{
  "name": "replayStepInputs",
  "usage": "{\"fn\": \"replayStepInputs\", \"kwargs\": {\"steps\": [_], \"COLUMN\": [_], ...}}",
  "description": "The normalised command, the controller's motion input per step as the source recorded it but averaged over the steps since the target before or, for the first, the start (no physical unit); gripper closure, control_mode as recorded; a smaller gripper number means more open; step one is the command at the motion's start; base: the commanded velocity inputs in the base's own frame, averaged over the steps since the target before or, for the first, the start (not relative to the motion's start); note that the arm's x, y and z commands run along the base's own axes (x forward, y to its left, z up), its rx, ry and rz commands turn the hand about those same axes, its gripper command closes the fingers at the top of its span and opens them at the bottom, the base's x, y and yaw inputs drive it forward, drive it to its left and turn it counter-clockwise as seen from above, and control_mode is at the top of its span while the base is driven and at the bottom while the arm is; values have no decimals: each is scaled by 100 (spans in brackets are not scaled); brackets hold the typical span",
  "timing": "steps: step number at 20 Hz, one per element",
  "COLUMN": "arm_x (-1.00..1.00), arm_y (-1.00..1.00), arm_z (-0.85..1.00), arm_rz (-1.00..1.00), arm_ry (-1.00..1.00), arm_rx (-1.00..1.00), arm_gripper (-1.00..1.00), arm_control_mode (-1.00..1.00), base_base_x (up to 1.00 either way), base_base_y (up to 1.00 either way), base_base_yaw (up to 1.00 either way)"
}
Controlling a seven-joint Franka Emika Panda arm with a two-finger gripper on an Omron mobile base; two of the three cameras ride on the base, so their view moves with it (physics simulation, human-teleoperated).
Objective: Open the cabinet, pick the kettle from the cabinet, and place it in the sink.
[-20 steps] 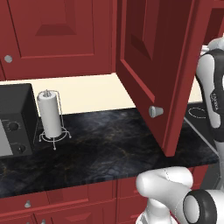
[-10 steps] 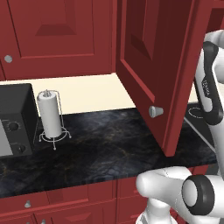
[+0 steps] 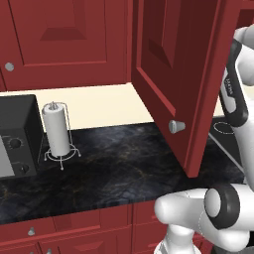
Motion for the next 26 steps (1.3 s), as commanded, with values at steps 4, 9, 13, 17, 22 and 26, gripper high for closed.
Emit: {"fn": "replayStepInputs", "kwargs": {"steps": [4,9,13,17,22,26], "arm_x": [16,16,27,36,37,25], "arm_y": [0,0,0,0,-3,-4], "arm_z": [0,0,0,1,7,10], "arm_rz": [2,2,0,0,0,0], "arm_ry": [-1,-10,-5,0,1,0], "arm_rx": [0,0,0,-4,-1,-1], "arm_gripper": [-100,-100,-100,-100,-100,-100], "arm_control_mode": [-100,-100,-100,-100,-100,-100], "base_base_x": [0,0,0,0,0,0], "base_base_y": [0,0,0,0,0,0], "base_base_yaw": [0,0,0,0,0,0]}}
